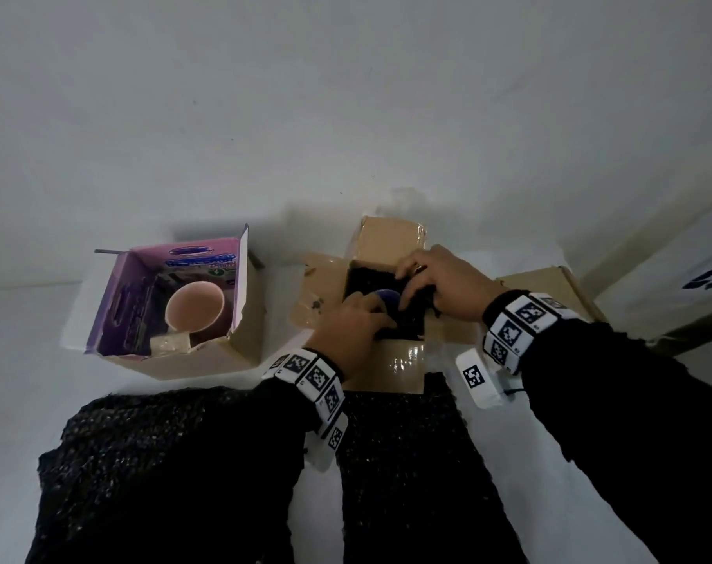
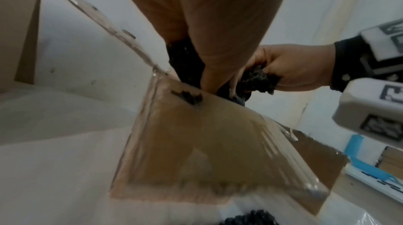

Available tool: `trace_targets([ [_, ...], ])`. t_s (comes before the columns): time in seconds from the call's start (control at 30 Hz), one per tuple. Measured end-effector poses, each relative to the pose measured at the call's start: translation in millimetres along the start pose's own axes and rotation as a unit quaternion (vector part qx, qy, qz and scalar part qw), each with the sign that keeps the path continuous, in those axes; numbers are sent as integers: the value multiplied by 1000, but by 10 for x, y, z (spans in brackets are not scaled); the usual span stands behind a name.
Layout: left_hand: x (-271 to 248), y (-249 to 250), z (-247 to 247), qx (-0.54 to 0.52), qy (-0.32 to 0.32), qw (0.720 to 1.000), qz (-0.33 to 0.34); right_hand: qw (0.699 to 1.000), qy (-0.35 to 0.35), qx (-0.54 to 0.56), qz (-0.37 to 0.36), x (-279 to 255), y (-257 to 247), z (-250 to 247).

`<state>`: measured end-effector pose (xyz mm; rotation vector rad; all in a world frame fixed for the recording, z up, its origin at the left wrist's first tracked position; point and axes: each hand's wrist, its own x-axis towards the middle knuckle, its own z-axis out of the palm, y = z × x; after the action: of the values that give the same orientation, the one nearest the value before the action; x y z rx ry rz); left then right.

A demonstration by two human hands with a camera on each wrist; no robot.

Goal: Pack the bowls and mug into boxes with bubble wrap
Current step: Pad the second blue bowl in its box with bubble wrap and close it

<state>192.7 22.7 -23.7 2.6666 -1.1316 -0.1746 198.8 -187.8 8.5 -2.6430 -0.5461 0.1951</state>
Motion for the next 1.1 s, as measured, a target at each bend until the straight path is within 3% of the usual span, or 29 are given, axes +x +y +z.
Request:
trace_targets([
  [0.1, 66, -25, 20, 35, -38, 998, 28, 992, -79, -97, -23, 61, -22, 74],
  [0.3, 113, -81, -27, 73, -70, 995, -9, 974, -148, -171, 9, 135, -76, 68],
  [0.4, 87, -126, 21, -1, -34, 999, -17, 958, -186, -213, 45, 179, -70, 135],
  [0.5, 14, -156, 60, -18, 14, 1000, 1, 960, -167, -192, 114, 207, -131, 253],
  [0.63, -147, -234, 120, 111, 41, 992, 41, 954, -95, -282, 40, 195, -252, 383],
  [0.8, -258, -272, 111, 126, 36, 990, 48, 960, -82, -264, 37, 122, -220, 343],
  [0.93, -285, -115, 32, 166, -18, 986, 20, 976, -88, -197, 38, 15, -171, 115],
  [1.1, -112, 171, -48, 234, -84, 967, -59, 949, -135, -283, 22, 21, -272, 104],
])
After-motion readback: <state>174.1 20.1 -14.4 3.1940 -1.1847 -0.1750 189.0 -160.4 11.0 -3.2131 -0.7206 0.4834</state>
